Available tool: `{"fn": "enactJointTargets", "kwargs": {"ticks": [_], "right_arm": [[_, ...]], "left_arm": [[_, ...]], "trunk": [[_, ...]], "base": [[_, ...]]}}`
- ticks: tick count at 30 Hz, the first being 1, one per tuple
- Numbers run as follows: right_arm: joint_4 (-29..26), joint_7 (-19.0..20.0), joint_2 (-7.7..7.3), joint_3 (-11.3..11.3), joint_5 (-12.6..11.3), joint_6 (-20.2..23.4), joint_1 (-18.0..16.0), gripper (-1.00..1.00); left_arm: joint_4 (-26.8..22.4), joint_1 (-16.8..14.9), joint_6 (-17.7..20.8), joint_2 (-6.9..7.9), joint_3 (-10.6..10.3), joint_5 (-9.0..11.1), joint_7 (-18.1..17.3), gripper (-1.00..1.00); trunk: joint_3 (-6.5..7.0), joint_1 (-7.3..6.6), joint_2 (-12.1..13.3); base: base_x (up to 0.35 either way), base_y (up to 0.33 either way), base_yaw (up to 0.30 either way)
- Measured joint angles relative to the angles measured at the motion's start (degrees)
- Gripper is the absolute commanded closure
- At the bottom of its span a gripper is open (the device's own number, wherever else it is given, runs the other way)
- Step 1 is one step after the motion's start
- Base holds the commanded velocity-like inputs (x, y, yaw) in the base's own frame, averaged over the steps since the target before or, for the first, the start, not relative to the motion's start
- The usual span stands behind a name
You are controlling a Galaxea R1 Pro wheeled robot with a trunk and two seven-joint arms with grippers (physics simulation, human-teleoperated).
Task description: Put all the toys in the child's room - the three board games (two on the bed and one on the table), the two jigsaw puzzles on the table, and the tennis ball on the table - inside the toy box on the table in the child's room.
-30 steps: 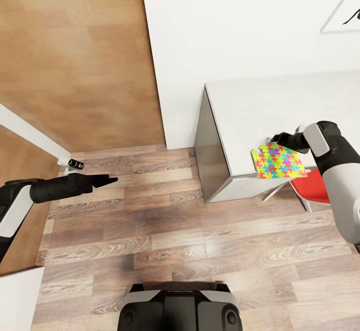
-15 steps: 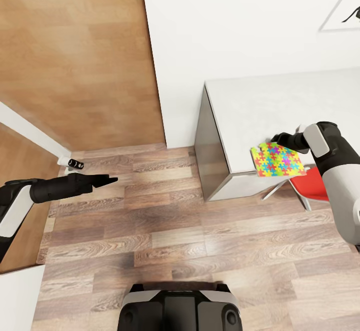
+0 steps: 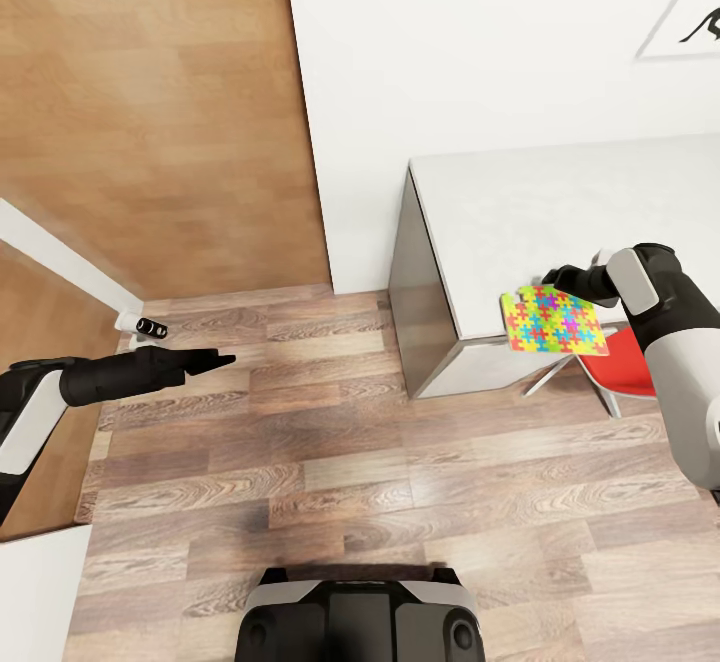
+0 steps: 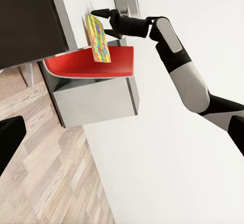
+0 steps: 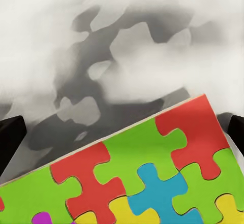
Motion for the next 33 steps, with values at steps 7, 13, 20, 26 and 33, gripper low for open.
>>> {"fn": "enactJointTargets", "kwargs": {"ticks": [7,13,20,26,33], "right_arm": [[0.02,-0.01,-0.04,-0.15,-0.25,-0.07,0.00,-1.00],[0.16,0.01,-0.33,-0.76,-1.52,-0.17,0.00,-1.00],[-10.17,-0.13,-2.13,-3.61,-1.48,4.88,0.08,-1.00],[-20.07,-0.11,-2.42,-7.33,-1.50,11.25,1.23,-1.00],[-29.11,-0.04,-2.68,-12.99,-4.07,13.28,3.57,-1.00]], "left_arm": [[0.00,0.02,-0.01,0.00,-0.04,0.00,0.00,-1.00],[0.01,0.01,0.00,-0.01,-0.06,0.00,0.00,-1.00],[0.00,0.01,-0.03,0.00,-0.04,0.08,0.03,-1.00],[0.07,0.01,-0.05,0.06,-0.01,0.09,0.05,-1.00],[0.14,0.02,-0.05,0.10,-0.11,0.00,0.09,-1.00]], "trunk": [[0.00,0.00,0.00],[0.08,0.00,0.00],[0.60,0.01,0.01],[1.11,0.01,0.02],[1.71,0.01,0.02]], "base": [[0.000,0.000,0.000],[0.000,0.000,-0.010],[0.000,0.000,-0.099],[0.000,0.000,-0.122],[0.000,0.000,-0.125]]}}
